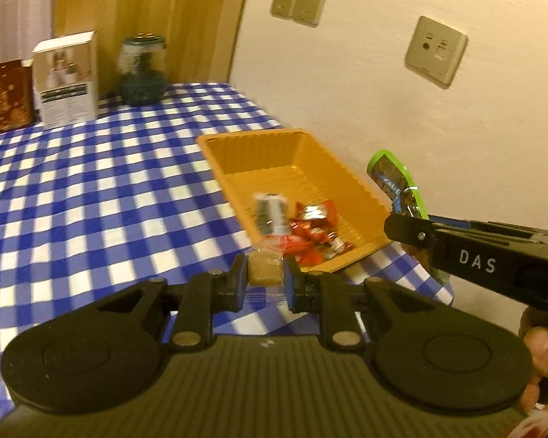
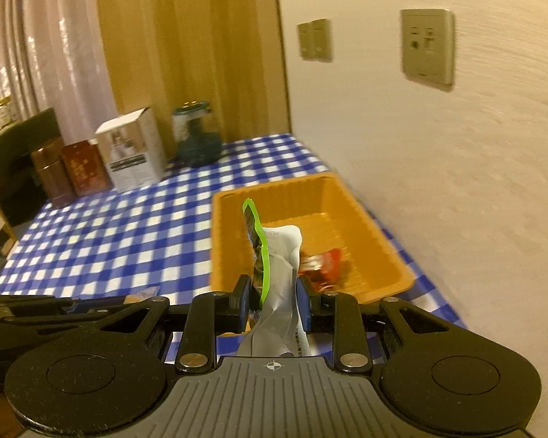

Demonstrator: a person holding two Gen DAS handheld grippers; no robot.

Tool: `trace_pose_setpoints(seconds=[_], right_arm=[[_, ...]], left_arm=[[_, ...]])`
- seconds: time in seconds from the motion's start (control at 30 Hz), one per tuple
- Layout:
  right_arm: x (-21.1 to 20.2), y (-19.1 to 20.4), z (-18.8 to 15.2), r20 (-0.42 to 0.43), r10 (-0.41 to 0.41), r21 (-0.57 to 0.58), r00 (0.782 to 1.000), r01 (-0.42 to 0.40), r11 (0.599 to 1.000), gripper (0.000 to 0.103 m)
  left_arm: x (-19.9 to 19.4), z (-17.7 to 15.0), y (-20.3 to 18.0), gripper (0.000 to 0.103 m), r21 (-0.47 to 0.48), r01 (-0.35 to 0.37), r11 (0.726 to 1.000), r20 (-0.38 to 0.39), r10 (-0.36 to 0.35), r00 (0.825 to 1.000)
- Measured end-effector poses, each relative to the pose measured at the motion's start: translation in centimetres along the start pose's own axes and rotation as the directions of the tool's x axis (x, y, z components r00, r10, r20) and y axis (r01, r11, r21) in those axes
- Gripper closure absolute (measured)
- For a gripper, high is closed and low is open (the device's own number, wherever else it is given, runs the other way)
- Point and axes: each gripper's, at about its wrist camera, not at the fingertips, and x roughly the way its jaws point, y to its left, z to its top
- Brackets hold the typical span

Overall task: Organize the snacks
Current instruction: 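Carry the caramel cube and white-and-green packet over the orange tray, then open the left gripper to drop the caramel while the right gripper releases the white packet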

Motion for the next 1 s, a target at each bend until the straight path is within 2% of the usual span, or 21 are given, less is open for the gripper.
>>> trace_pose_setpoints(seconds=[0.2,0.4,1.0], right_arm=[[1.4,-2.5,1.5,0.003,-0.004,0.015,1.000,0.004,1.000,0.076],[3.8,-4.5,2.9,-0.007,0.002,0.029,1.000,-0.002,1.000,0.076],[10.5,-6.3,5.3,-0.066,0.034,0.050,0.997,-0.030,0.998,0.076]], left_arm=[[2.1,1.5,-1.5,0.085,0.003,0.008,1.000,0.008,-0.008,1.000],[4.4,3.0,-2.5,0.085,-0.002,-0.022,1.000,0.022,0.022,1.000],[10.7,5.8,-2.4,0.085,-0.036,-0.033,0.999,0.015,0.034,0.999]])
